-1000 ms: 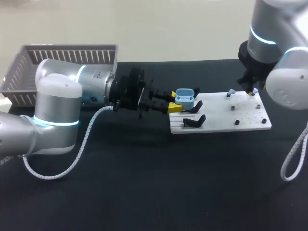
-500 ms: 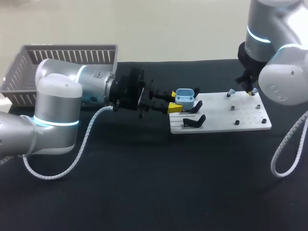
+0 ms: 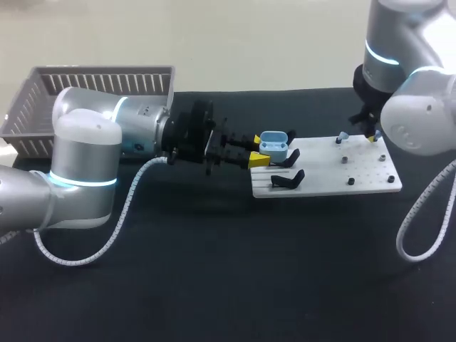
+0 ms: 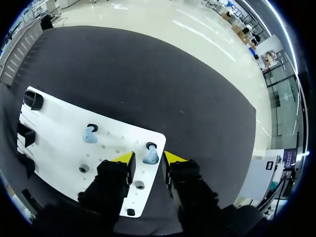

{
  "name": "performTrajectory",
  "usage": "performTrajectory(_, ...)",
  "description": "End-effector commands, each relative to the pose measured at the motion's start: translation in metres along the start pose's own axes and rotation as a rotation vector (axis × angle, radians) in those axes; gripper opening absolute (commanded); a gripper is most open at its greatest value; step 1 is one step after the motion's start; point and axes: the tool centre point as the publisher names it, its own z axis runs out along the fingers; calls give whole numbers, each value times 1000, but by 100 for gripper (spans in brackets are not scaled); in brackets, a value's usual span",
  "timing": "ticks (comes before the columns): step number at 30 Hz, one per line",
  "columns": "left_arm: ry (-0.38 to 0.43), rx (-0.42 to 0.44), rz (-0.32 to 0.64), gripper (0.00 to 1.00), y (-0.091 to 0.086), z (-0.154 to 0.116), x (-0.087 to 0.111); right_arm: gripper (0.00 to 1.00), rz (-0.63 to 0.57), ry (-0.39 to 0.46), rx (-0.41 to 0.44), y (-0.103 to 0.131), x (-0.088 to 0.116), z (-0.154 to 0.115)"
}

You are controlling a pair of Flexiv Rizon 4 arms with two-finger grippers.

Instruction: Pick up each earbud case from the left stands, insert the matching earbuds, close the lid, and place the case in the box.

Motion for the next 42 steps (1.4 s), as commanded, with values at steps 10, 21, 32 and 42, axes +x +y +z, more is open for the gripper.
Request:
performTrajectory(10,-2,-2,3,0,0,0,1,16,-3,12,-11,0,0,2)
performTrajectory(21,-2,-2,3,0,0,0,1,0,-4,4,1,-2,2,-5)
performTrajectory(32,-2,-2,3,0,0,0,1,0,114,21,4,6,26,-82)
performTrajectory(42,-2,-2,3,0,0,0,1,0,141,99,-101,36,48,-117)
